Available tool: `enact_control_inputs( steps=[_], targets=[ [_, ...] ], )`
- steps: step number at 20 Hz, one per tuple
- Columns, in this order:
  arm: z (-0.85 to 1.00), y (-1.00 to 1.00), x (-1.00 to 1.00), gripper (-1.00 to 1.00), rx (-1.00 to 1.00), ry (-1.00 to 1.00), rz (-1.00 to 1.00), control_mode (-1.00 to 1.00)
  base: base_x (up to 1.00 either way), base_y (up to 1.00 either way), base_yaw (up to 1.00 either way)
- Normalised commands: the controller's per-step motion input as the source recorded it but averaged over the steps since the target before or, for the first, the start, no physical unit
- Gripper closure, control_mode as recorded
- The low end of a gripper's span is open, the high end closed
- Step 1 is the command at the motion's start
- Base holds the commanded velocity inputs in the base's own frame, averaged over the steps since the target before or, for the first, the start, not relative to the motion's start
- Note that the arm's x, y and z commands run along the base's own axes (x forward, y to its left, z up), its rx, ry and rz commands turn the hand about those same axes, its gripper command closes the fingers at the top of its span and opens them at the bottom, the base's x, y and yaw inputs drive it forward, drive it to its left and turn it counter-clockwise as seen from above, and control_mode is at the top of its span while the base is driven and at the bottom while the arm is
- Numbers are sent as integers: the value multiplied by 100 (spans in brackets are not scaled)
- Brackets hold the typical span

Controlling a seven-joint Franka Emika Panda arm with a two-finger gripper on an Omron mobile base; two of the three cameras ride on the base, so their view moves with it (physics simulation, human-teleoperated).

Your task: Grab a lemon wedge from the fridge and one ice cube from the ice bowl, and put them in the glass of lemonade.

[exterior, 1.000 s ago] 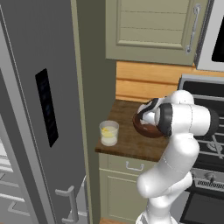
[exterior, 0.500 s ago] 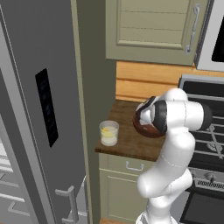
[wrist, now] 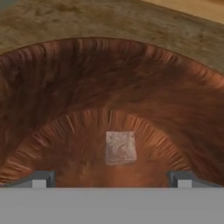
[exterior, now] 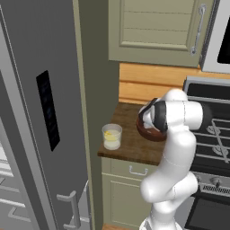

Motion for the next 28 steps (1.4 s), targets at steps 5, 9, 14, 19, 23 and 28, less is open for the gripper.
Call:
enact_control_inputs(
  steps=[5, 9, 14, 19, 23, 28],
  targets=[
    [-19, -14, 18, -100, -5, 0, 0, -100, 0, 0, 0],
    [-24, -7, 26, -100, -5, 0, 0, -100, 0, 0, 0],
    [-25, 0, 18, -100, -4, 0, 0, -100, 0, 0, 0],
    [-19, 0, 0, -100, 0, 0, 0, -100, 0, 0, 0],
    [-21, 0, 0, -100, 0, 0, 0, -100, 0, 0, 0],
    [-33, 0, 0, 100, 0, 0, 0, -100, 0, 0, 0]
  ],
)
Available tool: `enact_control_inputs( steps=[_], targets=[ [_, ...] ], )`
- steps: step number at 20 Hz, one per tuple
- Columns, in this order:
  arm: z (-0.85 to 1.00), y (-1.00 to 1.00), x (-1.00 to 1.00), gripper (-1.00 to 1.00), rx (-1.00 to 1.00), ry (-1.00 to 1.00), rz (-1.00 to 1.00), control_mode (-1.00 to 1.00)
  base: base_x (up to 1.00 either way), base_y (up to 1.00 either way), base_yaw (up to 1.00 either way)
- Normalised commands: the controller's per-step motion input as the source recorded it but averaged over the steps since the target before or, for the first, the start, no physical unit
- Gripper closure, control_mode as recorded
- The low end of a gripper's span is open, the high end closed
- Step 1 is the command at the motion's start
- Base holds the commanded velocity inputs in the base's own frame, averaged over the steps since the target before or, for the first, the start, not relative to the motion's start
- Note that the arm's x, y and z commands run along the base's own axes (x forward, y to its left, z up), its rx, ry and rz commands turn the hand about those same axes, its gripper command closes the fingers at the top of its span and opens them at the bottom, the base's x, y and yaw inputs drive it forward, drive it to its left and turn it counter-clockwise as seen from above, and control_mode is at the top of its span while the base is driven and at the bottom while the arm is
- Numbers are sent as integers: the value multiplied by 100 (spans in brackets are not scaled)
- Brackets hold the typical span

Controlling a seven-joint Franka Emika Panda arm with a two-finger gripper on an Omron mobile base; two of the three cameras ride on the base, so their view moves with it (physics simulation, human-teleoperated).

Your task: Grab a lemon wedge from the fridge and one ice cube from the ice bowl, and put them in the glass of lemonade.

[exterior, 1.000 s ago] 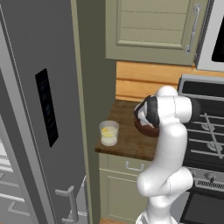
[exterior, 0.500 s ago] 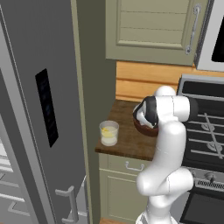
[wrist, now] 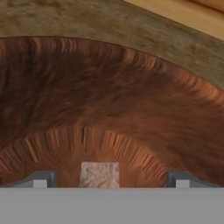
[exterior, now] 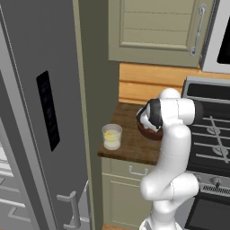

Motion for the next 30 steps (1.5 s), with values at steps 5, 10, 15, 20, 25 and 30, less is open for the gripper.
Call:
enact_control_inputs(
  steps=[5, 10, 15, 20, 25, 30],
  targets=[
    [-32, 0, -1, 100, 0, 0, 0, -100, 0, 0, 0],
    [-34, 0, -10, 100, 0, 0, 0, -100, 0, 0, 0],
    [-30, 0, -9, 100, 0, 0, 0, -100, 0, 0, 0],
    [-15, 0, 0, 100, 0, 0, 0, -100, 0, 0, 0],
    [0, 0, 0, 100, 0, 0, 0, -100, 0, 0, 0],
    [23, 0, -26, 100, 0, -9, 0, -100, 0, 0, 0]
  ],
)
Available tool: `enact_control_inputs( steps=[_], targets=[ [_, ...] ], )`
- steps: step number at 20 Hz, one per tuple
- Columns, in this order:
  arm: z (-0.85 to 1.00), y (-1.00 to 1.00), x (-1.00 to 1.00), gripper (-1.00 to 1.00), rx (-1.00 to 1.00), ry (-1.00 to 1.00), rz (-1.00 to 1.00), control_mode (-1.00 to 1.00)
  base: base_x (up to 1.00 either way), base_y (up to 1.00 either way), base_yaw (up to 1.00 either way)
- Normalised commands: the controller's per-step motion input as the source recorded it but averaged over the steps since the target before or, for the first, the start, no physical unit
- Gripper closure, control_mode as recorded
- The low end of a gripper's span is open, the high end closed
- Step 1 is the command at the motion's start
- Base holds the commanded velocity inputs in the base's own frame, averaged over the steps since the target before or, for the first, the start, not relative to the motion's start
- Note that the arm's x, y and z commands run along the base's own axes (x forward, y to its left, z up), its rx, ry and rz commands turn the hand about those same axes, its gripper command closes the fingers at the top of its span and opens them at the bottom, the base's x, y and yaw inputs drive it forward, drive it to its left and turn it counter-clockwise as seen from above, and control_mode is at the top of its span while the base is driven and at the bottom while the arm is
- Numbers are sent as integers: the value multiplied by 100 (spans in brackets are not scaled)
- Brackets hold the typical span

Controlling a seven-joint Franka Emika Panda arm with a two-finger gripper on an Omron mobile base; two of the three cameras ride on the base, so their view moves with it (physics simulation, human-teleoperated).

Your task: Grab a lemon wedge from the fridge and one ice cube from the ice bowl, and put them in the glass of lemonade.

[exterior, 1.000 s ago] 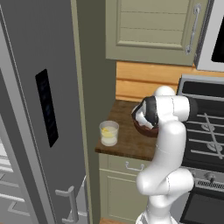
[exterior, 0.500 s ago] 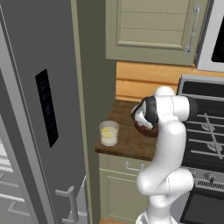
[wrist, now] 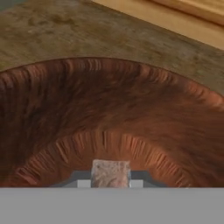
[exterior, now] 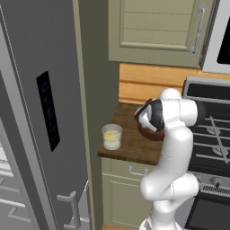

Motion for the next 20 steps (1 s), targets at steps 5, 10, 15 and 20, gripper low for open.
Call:
enact_control_inputs(
  steps=[5, 10, 15, 20],
  targets=[
    [41, 0, -43, 100, 0, -9, 0, -100, 0, 0, 0],
    [54, 0, -58, 100, 2, -2, 0, -100, 0, 0, 0],
    [91, 0, -38, 100, 5, 0, 4, -100, 0, 0, 0],
    [96, 0, -26, 100, 2, 0, 5, -100, 0, 0, 0]
  ],
)
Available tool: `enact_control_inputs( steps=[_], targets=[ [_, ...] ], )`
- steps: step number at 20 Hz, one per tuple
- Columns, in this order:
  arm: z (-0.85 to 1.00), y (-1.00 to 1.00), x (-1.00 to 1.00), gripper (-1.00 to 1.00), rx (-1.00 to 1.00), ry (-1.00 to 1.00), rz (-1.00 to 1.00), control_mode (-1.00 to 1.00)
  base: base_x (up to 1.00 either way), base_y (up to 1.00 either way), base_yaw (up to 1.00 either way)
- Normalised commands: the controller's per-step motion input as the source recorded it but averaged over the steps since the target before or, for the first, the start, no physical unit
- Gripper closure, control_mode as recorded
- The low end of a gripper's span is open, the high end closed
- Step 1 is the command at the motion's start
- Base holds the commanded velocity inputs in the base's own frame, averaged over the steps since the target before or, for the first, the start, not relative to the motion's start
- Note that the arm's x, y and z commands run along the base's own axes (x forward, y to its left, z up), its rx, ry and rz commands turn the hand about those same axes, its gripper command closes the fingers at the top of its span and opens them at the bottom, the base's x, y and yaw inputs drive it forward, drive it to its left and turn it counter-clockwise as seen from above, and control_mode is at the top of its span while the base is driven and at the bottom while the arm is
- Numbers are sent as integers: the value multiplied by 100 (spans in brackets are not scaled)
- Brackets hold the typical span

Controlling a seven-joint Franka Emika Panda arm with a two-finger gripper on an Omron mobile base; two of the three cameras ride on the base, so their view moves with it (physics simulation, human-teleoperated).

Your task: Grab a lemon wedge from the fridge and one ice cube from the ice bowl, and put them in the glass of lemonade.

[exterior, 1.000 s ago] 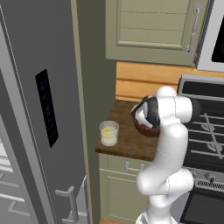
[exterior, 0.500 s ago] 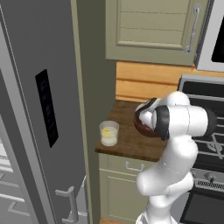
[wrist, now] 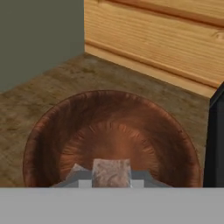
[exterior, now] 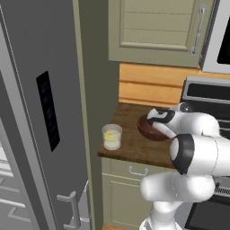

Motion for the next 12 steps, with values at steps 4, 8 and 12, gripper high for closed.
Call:
enact_control_inputs(
  steps=[4, 8, 12],
  targets=[
    [86, 4, -13, 100, 1, 2, 7, -100, 0, 0, 0],
    [57, 23, -22, 100, 0, 8, 6, -100, 0, 0, 0],
    [7, 33, -32, 100, 0, 3, 8, -100, 0, 0, 0]
  ],
)
